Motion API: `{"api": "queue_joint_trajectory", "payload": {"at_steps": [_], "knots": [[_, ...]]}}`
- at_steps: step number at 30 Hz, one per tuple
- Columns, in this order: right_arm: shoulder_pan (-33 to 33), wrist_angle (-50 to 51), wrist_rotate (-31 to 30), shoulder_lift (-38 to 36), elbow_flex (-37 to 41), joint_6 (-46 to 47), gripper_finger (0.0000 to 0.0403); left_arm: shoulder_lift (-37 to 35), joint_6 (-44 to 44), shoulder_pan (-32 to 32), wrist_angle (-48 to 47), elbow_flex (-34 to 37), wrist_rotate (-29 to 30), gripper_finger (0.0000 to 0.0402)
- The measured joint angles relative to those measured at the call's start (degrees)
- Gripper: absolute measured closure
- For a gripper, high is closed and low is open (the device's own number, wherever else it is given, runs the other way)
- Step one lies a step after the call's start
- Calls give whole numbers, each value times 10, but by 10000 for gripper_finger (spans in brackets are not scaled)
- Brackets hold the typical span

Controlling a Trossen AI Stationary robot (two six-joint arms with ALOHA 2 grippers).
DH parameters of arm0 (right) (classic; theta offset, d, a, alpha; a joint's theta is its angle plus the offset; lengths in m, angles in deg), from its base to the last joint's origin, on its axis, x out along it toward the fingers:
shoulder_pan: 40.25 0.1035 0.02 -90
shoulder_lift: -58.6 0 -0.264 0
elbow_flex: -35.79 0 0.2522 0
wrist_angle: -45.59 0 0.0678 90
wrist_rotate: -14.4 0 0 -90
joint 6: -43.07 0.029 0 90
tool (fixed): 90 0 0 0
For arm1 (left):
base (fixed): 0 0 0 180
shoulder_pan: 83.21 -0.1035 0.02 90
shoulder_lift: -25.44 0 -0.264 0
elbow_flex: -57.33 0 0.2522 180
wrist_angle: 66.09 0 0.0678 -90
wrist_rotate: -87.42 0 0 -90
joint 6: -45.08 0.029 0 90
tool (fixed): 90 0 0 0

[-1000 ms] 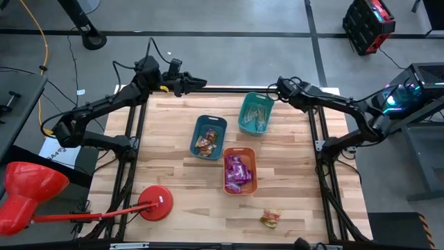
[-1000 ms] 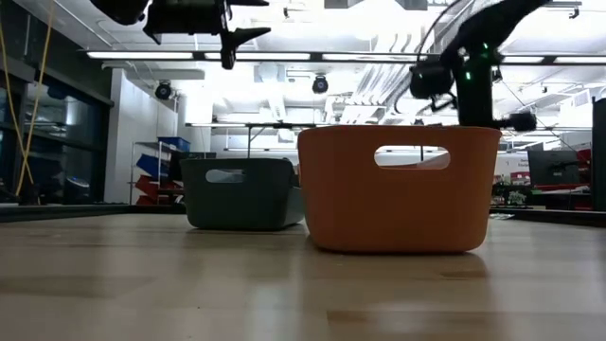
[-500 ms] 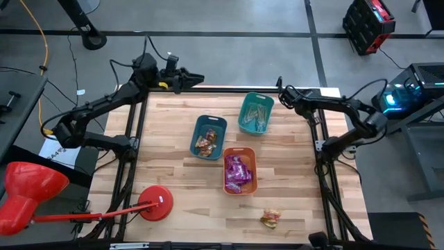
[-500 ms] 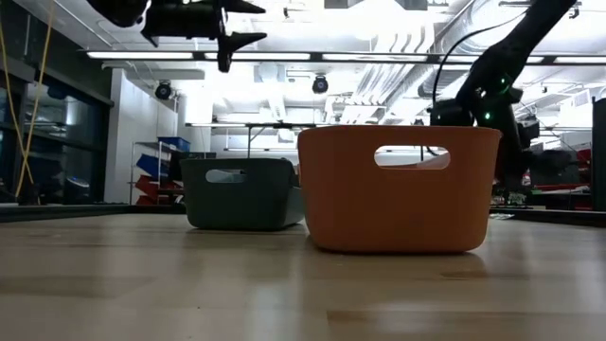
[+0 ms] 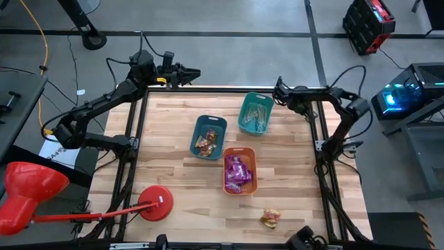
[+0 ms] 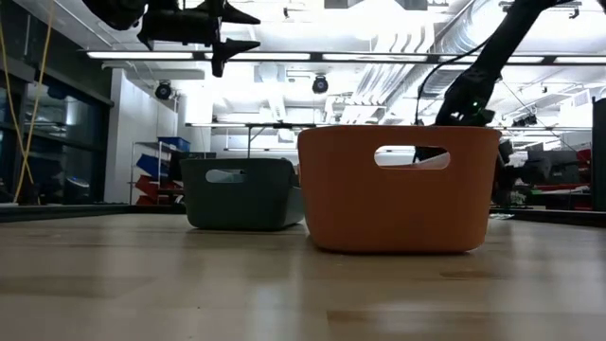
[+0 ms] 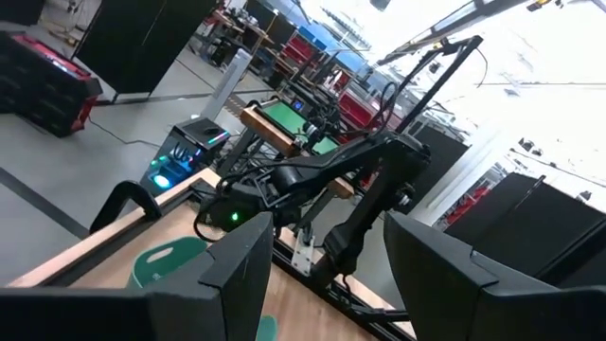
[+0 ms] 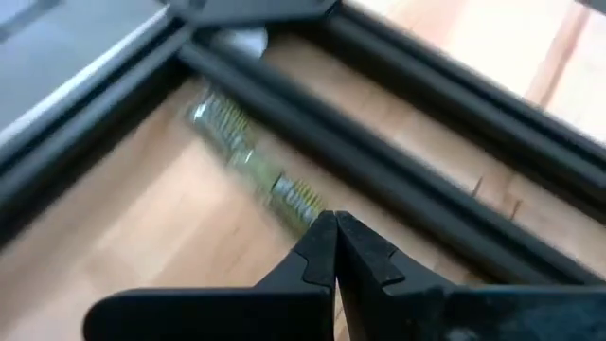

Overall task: Sort candy
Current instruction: Put the green gummy into the green bin

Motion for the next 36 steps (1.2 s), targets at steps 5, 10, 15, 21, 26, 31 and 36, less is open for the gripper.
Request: {"api": "queue_joint_trajectory", "payload": {"at_steps": [5,10,15,21,26,31,36], "knots": [[19,4,21,33,-8,-17,403,0,17,0,-5,0,0,204],[21,1,81,27,-9,-89,403,0,17,-1,-9,0,-1,204],[64,1,87,-43,-44,-134,403,0,17,-1,-8,0,-4,204],[44,-6,11,-93,-103,-115,403,0,17,-1,1,0,-5,204],[-18,-103,10,-65,-132,-143,403,0,17,-1,1,0,-5,204],[-74,-60,72,0,-140,-118,403,0,7,-1,0,0,-8,204],[-89,22,81,47,-140,-99,403,0,7,-1,0,0,-9,204]]}}
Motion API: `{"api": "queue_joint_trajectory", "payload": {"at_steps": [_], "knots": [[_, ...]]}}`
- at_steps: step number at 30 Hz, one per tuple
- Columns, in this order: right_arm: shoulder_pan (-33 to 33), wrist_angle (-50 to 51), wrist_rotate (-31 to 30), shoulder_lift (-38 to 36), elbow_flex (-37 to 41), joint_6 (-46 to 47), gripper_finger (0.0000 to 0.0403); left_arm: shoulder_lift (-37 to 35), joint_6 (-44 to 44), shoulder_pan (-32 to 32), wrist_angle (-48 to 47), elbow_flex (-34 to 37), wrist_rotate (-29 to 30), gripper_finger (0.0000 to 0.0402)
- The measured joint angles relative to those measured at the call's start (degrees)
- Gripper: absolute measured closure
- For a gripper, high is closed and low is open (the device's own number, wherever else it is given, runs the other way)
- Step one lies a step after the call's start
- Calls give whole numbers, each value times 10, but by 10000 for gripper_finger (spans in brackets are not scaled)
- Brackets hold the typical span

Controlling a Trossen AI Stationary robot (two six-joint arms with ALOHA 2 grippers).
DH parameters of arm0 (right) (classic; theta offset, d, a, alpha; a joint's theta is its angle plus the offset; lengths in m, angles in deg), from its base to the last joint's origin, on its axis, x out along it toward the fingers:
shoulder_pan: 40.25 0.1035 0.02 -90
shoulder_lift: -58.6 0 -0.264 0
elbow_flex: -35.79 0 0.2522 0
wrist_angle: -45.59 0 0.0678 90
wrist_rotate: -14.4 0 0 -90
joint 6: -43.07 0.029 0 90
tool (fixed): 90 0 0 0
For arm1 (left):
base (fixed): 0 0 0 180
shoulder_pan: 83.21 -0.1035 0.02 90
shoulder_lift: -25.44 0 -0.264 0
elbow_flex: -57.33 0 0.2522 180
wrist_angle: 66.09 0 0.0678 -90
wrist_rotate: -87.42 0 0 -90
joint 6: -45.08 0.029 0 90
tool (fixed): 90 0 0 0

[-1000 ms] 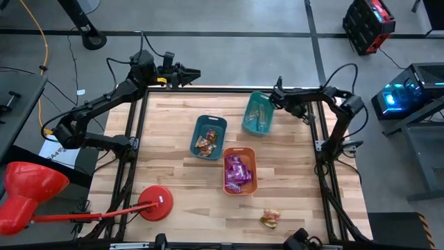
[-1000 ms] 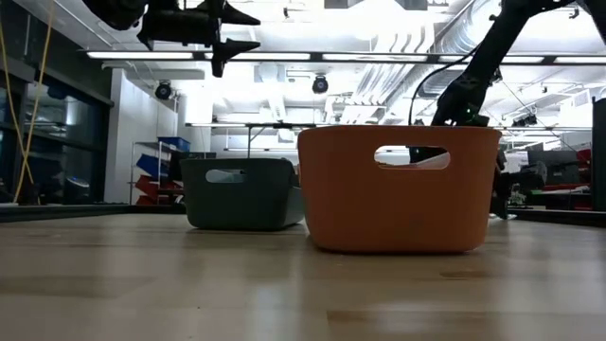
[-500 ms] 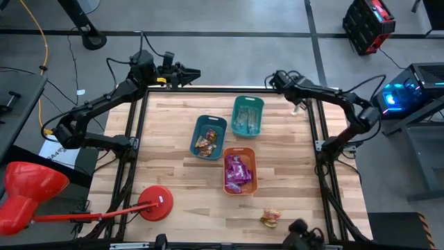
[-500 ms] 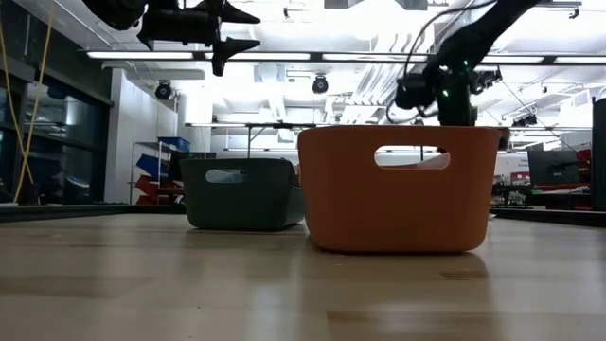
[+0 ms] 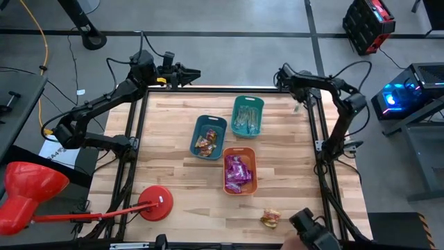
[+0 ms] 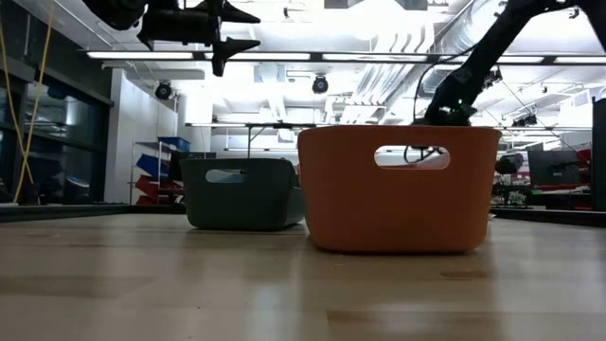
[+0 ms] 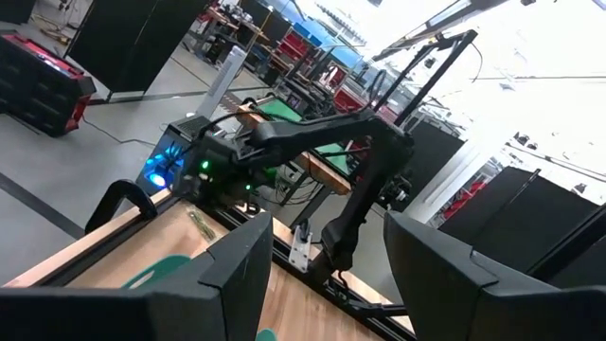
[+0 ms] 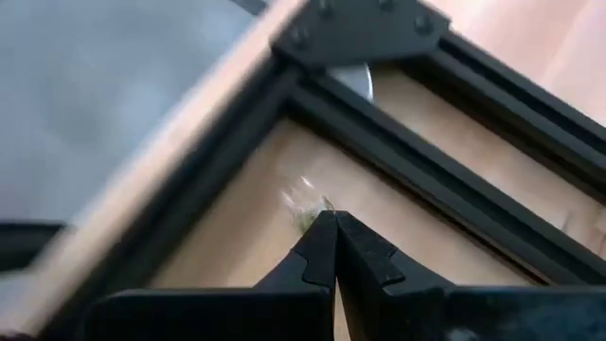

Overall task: Sort candy
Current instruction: Put the green gummy into the green bin

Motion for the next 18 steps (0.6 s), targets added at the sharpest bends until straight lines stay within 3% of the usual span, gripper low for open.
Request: {"api": "queue_joint_trajectory", "payload": {"at_steps": [12,18], "knots": [[47,43,27,52,12,-139,403,0,-9,1,-1,0,1,204],[118,48,52,49,19,-161,403,0,-26,1,-1,0,-1,204]]}}
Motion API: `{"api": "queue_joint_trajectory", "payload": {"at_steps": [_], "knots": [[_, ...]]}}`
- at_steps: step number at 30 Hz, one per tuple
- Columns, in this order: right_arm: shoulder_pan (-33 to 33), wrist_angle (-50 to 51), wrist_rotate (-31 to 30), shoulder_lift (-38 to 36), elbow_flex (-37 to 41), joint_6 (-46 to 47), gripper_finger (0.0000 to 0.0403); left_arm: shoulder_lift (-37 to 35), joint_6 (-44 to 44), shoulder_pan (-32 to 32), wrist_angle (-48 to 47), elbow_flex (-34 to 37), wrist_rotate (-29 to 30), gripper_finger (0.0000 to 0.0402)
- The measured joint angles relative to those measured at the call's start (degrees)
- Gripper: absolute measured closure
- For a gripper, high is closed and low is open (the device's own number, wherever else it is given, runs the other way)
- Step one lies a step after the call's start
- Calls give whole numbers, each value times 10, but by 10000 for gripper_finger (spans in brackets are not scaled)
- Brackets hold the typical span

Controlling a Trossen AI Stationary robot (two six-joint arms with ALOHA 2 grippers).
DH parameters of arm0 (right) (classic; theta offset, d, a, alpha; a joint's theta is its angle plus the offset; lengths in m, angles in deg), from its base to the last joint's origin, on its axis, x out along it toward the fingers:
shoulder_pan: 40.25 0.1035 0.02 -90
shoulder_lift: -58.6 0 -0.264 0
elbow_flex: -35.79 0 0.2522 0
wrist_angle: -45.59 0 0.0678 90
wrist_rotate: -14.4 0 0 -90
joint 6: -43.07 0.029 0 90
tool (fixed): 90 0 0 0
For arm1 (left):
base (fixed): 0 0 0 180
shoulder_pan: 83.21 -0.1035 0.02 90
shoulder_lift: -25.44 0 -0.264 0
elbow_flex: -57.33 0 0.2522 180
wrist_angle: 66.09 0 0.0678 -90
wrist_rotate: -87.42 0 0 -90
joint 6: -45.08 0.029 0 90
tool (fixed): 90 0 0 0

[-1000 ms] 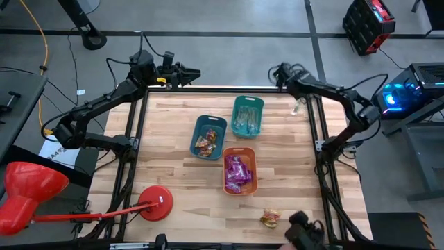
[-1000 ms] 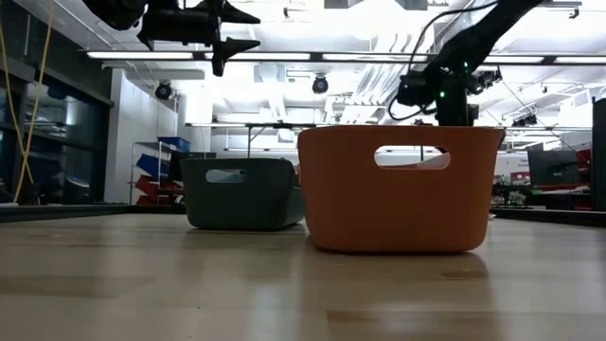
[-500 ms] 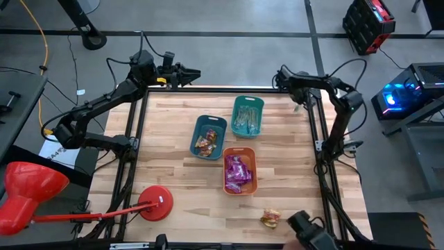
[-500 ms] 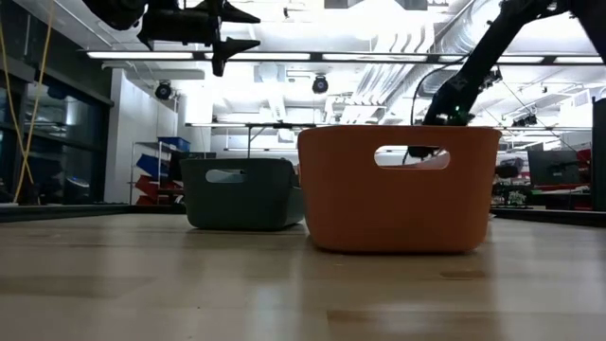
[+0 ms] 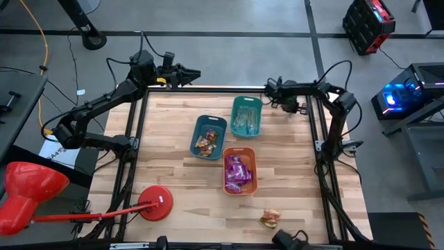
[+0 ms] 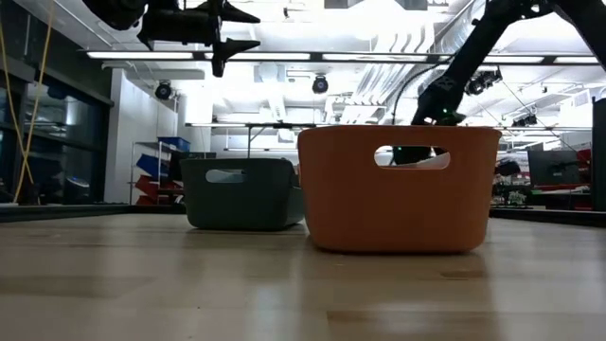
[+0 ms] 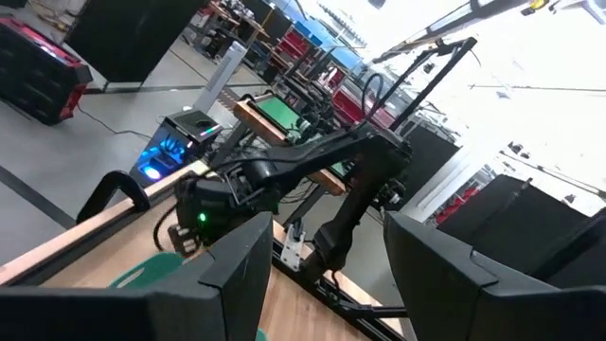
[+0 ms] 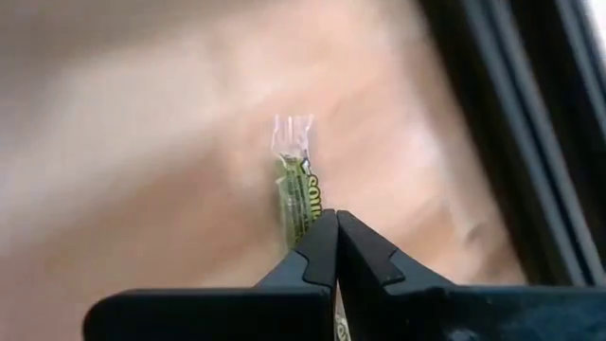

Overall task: Sort candy
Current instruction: Put the green gummy into the green bin

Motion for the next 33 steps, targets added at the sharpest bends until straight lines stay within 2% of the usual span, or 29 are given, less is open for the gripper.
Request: {"api": "queue_joint_trajectory", "payload": {"at_steps": [7,14,18,21,24,29,33], "knots": [[101,66,44,-13,2,1,403,0,-5,1,0,0,-29,204],[195,135,39,-52,2,66,403,0,-5,5,0,0,-30,204],[220,143,18,-103,2,102,403,0,-5,5,0,0,-31,204],[220,143,15,-134,4,77,403,0,-5,5,0,0,-31,204],[194,117,53,-157,30,31,403,0,-5,5,0,0,-30,204],[157,2,87,-205,95,24,398,0,-14,4,0,0,-30,204],[143,-77,91,-243,141,30,367,0,-15,4,0,0,-30,204]]}}
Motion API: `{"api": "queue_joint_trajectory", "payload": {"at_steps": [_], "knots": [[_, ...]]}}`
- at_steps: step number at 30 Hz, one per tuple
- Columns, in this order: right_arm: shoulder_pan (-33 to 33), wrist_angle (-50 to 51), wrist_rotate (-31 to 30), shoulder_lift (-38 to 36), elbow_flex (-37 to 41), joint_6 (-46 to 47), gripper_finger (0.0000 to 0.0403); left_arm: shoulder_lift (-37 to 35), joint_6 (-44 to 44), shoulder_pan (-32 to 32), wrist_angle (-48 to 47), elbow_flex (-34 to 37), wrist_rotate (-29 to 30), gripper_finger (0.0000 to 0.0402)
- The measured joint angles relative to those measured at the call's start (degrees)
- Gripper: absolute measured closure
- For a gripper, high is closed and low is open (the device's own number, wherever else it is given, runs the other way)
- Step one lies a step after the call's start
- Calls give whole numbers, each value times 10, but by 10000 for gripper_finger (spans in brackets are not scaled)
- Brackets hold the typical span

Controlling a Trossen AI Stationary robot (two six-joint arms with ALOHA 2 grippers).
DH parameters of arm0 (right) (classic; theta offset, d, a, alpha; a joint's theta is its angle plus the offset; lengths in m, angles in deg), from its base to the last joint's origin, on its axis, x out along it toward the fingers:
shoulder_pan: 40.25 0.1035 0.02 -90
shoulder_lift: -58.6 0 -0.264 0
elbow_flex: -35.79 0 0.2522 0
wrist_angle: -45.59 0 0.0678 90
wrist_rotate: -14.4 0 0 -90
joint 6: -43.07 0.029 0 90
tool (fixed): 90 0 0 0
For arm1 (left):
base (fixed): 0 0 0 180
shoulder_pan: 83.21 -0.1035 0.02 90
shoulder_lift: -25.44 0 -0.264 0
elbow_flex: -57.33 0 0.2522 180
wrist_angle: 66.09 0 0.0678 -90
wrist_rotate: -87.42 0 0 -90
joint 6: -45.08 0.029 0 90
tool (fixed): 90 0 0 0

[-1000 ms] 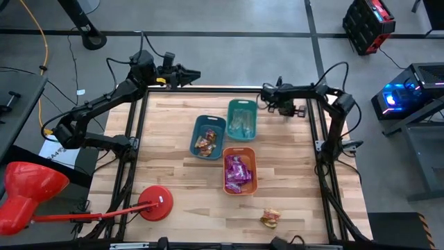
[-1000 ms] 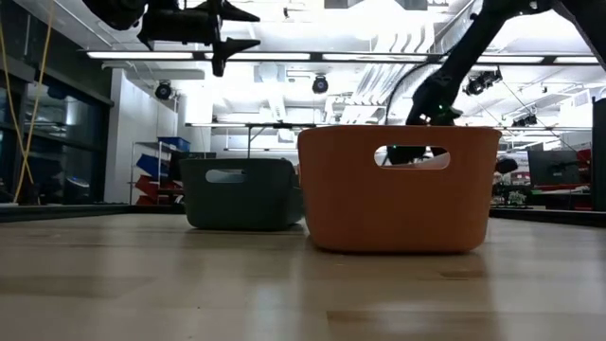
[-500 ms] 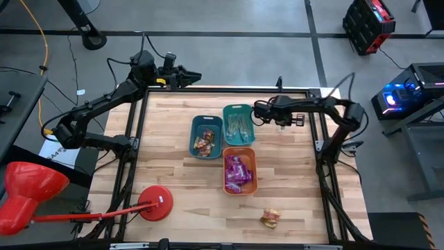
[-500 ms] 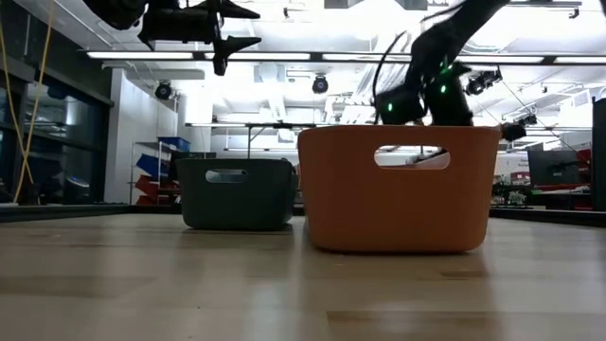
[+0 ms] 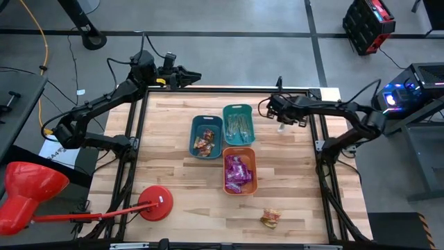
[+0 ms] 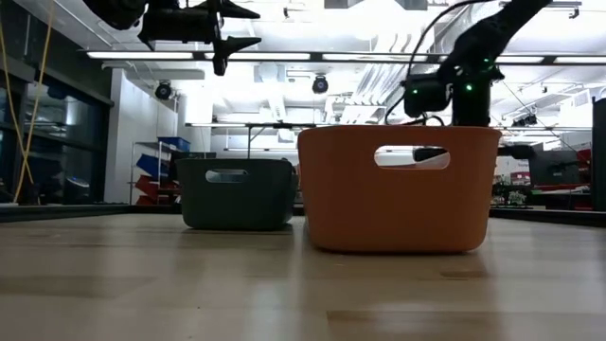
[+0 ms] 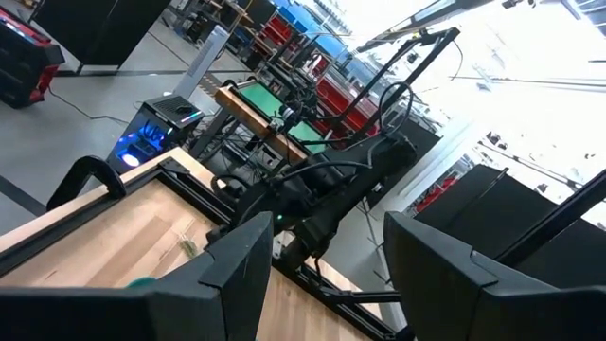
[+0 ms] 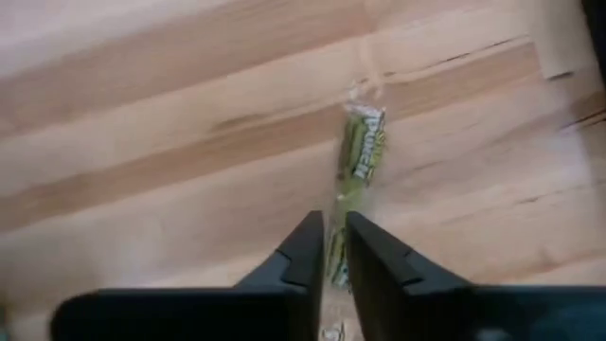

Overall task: Sort candy
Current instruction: Put the green gummy into the green bin

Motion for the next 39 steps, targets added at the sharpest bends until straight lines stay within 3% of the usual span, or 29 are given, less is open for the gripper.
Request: {"api": "queue_joint_trajectory", "payload": {"at_steps": [7,11,15,22,27,33,39], "knots": [[-25,-35,-6,-15,67,27,263,0,-4,0,0,0,1,204],[-33,-110,-8,-8,96,30,217,0,-16,0,0,0,4,204],[-33,-176,-14,1,111,21,203,0,-35,0,0,0,8,204],[-33,-177,-8,4,110,12,204,0,-51,3,1,0,29,204],[-37,-185,-8,26,110,-21,246,0,-50,16,1,0,73,204],[-24,-197,-27,46,108,-44,385,0,-56,31,3,0,88,204],[3,-115,-1,-33,88,-126,398,0,-95,59,76,0,84,204]]}}
